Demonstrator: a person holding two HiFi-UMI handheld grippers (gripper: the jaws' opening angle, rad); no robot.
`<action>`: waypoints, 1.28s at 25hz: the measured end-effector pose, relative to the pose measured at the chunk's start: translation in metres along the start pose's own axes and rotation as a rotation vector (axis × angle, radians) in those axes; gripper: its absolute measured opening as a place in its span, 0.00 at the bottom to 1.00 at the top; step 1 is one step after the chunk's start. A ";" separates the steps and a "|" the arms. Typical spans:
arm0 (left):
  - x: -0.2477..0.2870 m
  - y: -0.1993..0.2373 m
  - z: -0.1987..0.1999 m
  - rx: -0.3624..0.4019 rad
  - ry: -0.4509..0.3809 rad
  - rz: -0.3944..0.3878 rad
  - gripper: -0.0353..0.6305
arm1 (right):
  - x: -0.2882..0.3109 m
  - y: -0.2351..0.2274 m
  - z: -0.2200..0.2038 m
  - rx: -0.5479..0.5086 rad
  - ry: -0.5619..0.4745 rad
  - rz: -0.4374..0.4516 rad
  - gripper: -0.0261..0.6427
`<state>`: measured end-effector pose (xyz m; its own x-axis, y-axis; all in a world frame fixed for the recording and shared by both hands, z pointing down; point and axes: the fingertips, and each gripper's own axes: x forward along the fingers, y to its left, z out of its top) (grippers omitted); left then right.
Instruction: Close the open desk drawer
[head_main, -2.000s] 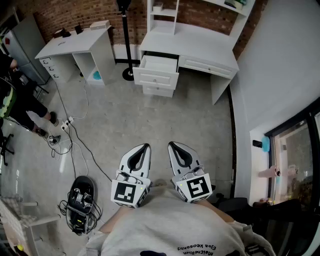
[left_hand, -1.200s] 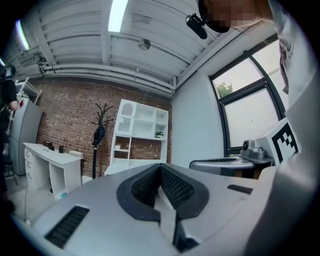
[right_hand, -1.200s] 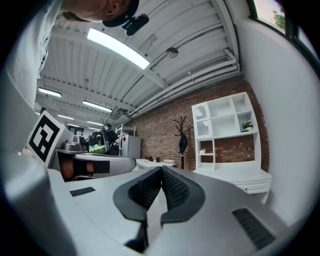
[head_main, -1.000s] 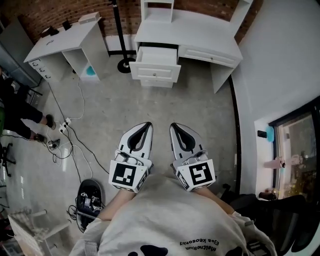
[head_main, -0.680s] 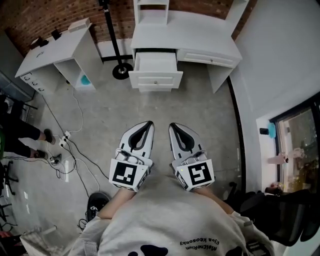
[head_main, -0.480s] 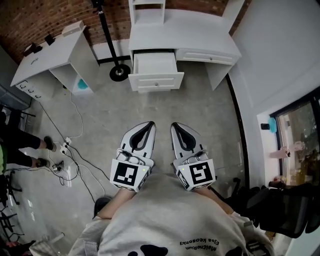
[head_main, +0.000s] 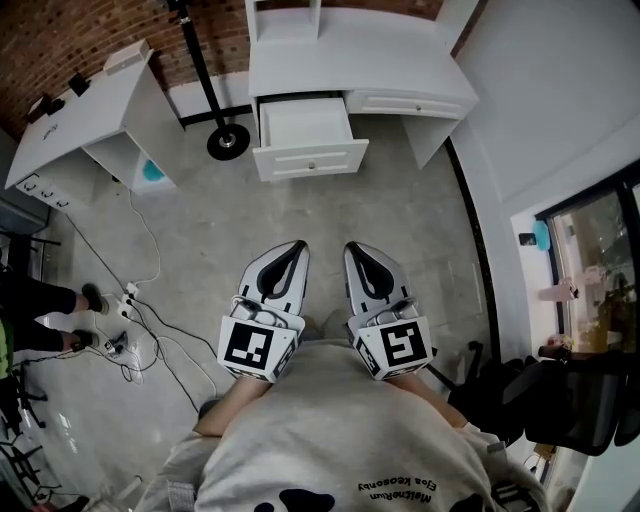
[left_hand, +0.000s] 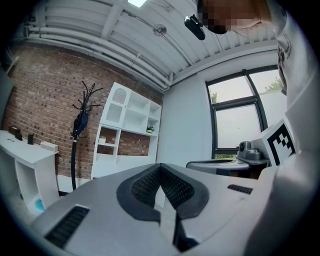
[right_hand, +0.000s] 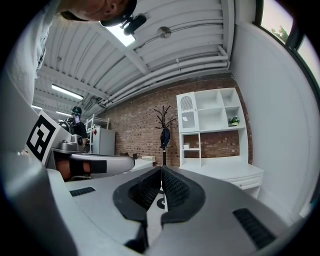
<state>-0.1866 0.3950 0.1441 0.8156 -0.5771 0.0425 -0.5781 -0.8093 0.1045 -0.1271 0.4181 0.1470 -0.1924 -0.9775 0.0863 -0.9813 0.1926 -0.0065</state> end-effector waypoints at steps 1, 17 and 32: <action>0.001 0.002 -0.001 -0.003 0.001 -0.002 0.08 | 0.002 0.000 0.000 -0.001 0.001 0.000 0.08; 0.051 0.067 -0.003 -0.020 -0.021 0.038 0.08 | 0.088 -0.021 0.007 -0.026 -0.030 0.055 0.08; 0.232 0.160 0.020 -0.029 -0.042 0.111 0.08 | 0.261 -0.147 0.018 -0.033 0.014 0.145 0.08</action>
<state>-0.0909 0.1292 0.1505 0.7443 -0.6677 0.0140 -0.6635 -0.7368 0.1299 -0.0329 0.1335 0.1525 -0.3319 -0.9379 0.1012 -0.9422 0.3348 0.0131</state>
